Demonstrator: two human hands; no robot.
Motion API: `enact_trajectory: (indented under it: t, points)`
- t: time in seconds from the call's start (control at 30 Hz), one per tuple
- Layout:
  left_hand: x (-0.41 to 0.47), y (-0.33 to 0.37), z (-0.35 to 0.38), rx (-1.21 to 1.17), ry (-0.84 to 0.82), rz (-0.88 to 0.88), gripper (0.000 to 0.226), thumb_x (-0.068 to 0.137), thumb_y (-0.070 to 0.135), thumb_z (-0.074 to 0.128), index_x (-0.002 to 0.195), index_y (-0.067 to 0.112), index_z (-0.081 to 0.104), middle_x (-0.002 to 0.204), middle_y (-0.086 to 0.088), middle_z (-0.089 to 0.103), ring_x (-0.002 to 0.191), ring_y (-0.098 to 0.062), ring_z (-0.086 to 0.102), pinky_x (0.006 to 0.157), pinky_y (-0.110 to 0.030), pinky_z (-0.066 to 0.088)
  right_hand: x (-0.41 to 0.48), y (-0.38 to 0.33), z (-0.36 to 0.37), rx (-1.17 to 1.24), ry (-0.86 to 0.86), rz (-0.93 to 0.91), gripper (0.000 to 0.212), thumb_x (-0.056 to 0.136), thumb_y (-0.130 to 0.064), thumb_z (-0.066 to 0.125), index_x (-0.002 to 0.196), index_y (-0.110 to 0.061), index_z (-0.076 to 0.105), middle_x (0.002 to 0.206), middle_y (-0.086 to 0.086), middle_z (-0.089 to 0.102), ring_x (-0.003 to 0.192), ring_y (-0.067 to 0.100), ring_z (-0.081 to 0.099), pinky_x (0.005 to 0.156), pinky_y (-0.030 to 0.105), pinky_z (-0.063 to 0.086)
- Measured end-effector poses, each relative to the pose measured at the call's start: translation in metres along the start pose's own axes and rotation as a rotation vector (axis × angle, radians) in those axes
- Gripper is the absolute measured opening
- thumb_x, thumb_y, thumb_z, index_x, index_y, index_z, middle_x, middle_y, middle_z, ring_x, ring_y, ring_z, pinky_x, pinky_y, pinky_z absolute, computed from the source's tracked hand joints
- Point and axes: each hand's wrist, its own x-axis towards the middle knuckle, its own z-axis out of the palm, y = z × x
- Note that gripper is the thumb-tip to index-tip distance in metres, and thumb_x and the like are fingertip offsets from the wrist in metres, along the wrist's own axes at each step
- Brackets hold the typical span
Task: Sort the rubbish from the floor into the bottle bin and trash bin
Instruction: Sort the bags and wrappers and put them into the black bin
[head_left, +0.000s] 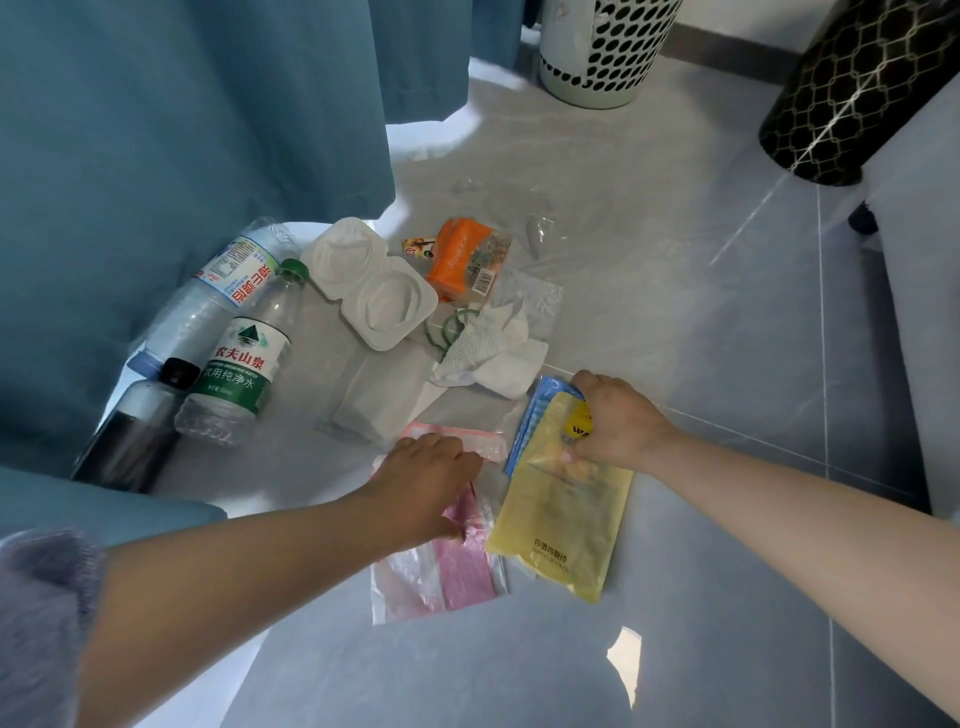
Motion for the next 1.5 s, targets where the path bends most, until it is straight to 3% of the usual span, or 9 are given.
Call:
enact_trajectory:
  t: [0.1, 0.3, 0.47, 0.77, 0.87, 1.0, 1.17, 1.3, 1.5]
  points:
    - [-0.002, 0.001, -0.001, -0.006, -0.019, -0.040, 0.045, 0.075, 0.053, 0.070, 0.110, 0.026, 0.060, 0.112, 0.005, 0.059, 0.108, -0.018, 0.054, 0.088, -0.030, 0.037, -0.003, 0.001, -0.001, 0.021, 0.008, 0.011, 0.072, 0.067, -0.034, 0.083, 0.124, -0.014, 0.044, 0.114, 0.008, 0.059, 0.103, 0.025, 0.055, 0.075, 0.030, 0.044]
    - [-0.006, -0.006, -0.005, -0.031, -0.025, -0.065, 0.032, 0.076, 0.049, 0.070, 0.096, 0.024, 0.067, 0.112, 0.004, 0.059, 0.108, -0.018, 0.055, 0.084, -0.026, 0.037, -0.015, 0.005, -0.006, 0.019, -0.033, 0.009, 0.075, 0.075, -0.029, 0.078, 0.140, -0.017, 0.042, 0.136, 0.005, 0.054, 0.123, 0.023, 0.051, 0.096, 0.029, 0.044]
    - [-0.013, -0.022, -0.017, -0.111, -0.084, -0.014, 0.036, 0.068, 0.053, 0.076, 0.088, 0.023, 0.070, 0.100, 0.004, 0.049, 0.106, -0.017, 0.048, 0.086, -0.027, 0.043, -0.025, 0.009, -0.018, 0.234, -0.082, 0.053, 0.073, 0.074, -0.019, 0.080, 0.138, -0.014, 0.046, 0.140, 0.003, 0.049, 0.124, 0.019, 0.050, 0.091, 0.020, 0.038]
    - [-0.037, -0.043, -0.025, -0.173, -0.112, -0.012, 0.035, 0.069, 0.051, 0.076, 0.059, 0.033, 0.048, 0.097, 0.009, 0.046, 0.097, -0.008, 0.044, 0.074, -0.012, 0.033, -0.051, 0.003, -0.029, 0.164, -0.188, 0.009, 0.073, 0.076, -0.022, 0.078, 0.140, -0.018, 0.044, 0.143, 0.002, 0.044, 0.127, 0.018, 0.046, 0.092, 0.020, 0.038]
    - [-0.043, -0.046, -0.029, -0.223, -0.079, -0.016, 0.037, 0.069, 0.048, 0.078, 0.056, 0.036, 0.046, 0.122, 0.007, 0.045, 0.119, -0.008, 0.041, 0.090, -0.019, 0.038, -0.056, -0.012, -0.024, 0.145, -0.192, -0.057, 0.059, 0.075, -0.024, 0.078, 0.129, -0.021, 0.053, 0.123, -0.005, 0.054, 0.117, 0.016, 0.051, 0.086, 0.018, 0.041]
    - [-0.041, -0.044, -0.031, -0.215, -0.071, -0.025, 0.030, 0.072, 0.051, 0.075, 0.062, 0.034, 0.052, 0.144, 0.006, 0.034, 0.133, -0.012, 0.035, 0.103, -0.028, 0.038, -0.056, -0.023, -0.015, 0.158, -0.165, -0.131, 0.026, 0.072, -0.023, 0.079, 0.083, -0.030, 0.057, 0.078, -0.017, 0.056, 0.082, 0.012, 0.056, 0.058, 0.015, 0.037]
    - [-0.031, -0.039, -0.024, -0.187, -0.107, 0.021, 0.031, 0.079, 0.048, 0.070, 0.064, 0.028, 0.052, 0.159, 0.003, 0.015, 0.141, -0.015, 0.028, 0.105, -0.023, 0.031, -0.051, -0.029, -0.005, 0.055, -0.106, -0.151, 0.049, 0.073, -0.029, 0.078, 0.115, -0.012, 0.060, 0.112, 0.004, 0.058, 0.104, 0.021, 0.055, 0.088, 0.031, 0.045]
    - [-0.020, -0.038, -0.018, -0.125, -0.112, 0.078, 0.027, 0.081, 0.049, 0.067, 0.081, 0.022, 0.066, 0.160, 0.000, 0.011, 0.143, -0.014, 0.025, 0.106, -0.024, 0.029, -0.044, -0.031, 0.002, 0.064, -0.077, -0.168, 0.052, 0.071, -0.028, 0.079, 0.117, -0.013, 0.058, 0.119, 0.001, 0.049, 0.109, 0.018, 0.051, 0.087, 0.027, 0.043]
    - [-0.009, -0.036, -0.005, -0.018, -0.045, 0.090, 0.032, 0.082, 0.046, 0.066, 0.101, 0.021, 0.066, 0.137, 0.003, 0.041, 0.123, -0.018, 0.044, 0.098, -0.027, 0.032, -0.028, -0.029, -0.005, 0.047, 0.055, -0.199, 0.050, 0.073, -0.028, 0.078, 0.118, -0.015, 0.061, 0.145, 0.001, 0.030, 0.135, 0.018, 0.029, 0.102, 0.025, 0.034]
